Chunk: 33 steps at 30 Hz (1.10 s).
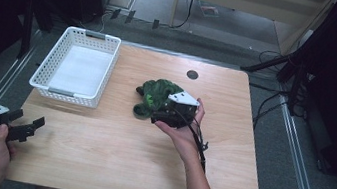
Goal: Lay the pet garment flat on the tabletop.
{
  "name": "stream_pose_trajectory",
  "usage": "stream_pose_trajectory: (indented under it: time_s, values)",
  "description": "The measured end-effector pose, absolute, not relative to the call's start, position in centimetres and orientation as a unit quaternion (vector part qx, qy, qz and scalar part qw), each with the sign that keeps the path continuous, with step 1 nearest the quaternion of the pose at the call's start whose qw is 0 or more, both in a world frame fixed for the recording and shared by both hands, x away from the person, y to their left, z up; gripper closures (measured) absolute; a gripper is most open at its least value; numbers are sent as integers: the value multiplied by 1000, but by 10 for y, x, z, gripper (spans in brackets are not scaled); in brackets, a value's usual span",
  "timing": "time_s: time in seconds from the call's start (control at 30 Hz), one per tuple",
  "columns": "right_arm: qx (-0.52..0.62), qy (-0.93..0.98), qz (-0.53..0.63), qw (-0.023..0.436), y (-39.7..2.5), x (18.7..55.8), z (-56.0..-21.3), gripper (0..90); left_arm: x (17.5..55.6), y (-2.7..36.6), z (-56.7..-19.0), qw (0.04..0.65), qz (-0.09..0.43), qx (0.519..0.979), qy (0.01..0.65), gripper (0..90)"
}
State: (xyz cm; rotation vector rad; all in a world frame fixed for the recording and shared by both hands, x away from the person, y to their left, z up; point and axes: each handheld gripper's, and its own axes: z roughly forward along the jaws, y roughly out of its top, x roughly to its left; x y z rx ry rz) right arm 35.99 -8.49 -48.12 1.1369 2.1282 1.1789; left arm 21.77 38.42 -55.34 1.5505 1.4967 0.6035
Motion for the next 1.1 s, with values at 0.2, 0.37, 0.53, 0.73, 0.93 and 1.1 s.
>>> stream_pose_trajectory:
  time_s: [0.2,0.37,0.53,0.73,0.93,1.1]
  values:
    - [414,787,407,207,-62,381,-492,0,218,384,-553,436,242,624,602,90]
    - [403,813,362,214,-40,395,-516,0,218,384,-553,437,241,624,601,90]
    - [412,819,336,216,-35,402,-536,132,218,384,-553,437,239,624,602,90]
    - [413,808,340,247,-32,398,-538,665,219,384,-553,433,239,625,604,90]
    - [394,783,394,277,-44,382,-506,856,221,373,-547,393,276,655,584,80]
    - [379,772,428,276,-58,360,-478,856,220,352,-525,422,276,660,557,74]
